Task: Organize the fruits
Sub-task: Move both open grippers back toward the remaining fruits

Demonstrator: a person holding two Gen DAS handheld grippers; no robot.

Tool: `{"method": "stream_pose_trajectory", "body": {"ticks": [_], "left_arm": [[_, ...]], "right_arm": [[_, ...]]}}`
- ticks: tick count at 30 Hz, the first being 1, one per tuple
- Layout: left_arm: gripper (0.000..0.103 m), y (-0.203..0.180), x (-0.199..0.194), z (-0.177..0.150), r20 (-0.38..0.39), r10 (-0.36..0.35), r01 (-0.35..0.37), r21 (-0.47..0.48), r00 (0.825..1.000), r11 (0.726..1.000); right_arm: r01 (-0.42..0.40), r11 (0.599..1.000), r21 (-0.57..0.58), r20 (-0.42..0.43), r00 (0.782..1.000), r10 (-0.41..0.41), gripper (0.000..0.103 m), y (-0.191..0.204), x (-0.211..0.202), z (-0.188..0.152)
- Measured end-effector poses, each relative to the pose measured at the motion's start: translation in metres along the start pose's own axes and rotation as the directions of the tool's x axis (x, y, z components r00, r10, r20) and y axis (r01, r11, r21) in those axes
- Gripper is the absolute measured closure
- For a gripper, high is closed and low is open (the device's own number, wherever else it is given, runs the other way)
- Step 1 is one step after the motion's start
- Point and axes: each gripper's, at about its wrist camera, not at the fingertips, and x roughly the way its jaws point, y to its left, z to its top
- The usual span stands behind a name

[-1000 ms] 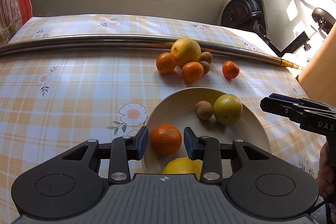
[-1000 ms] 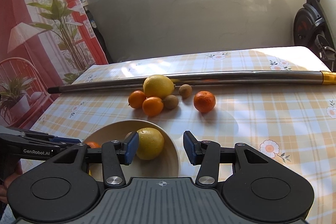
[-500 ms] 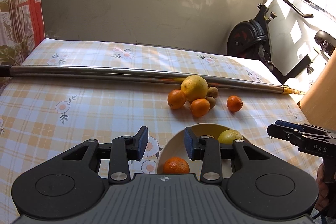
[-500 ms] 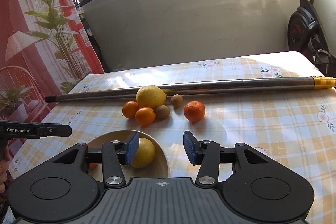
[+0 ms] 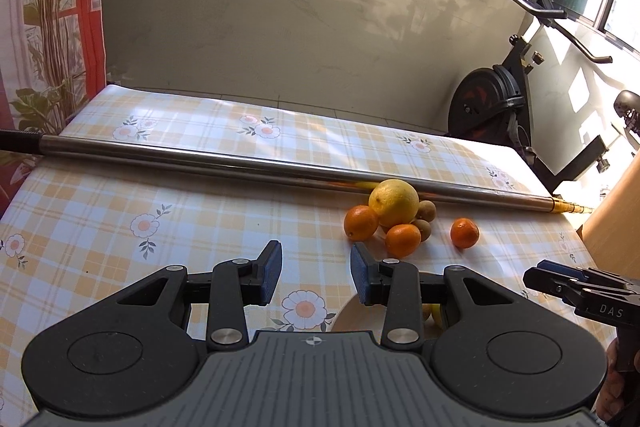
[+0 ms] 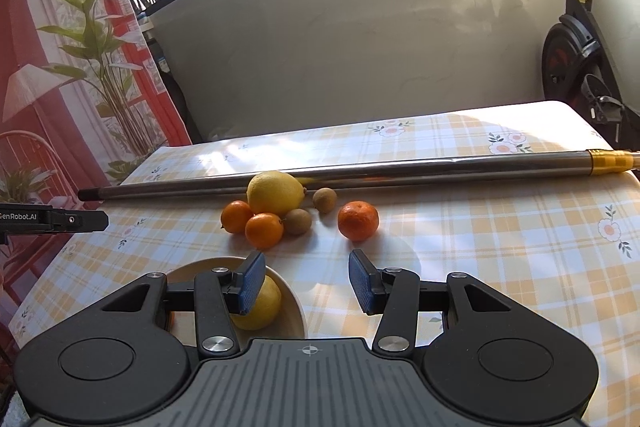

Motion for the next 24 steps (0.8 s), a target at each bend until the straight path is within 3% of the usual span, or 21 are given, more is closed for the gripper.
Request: {"method": "stream_pose_trajectory", "body": {"ticks": [24], "left_arm": [[0.063,-0.0023,-0.0098,0.0084,0.037,0.012,-0.013,0.011,0.999,1.000]], "right_arm": [[0.005,1.000,0.023,0.025,1.000,-0.005,0.059,-0.0030,-0.0039,0.0042]]}}
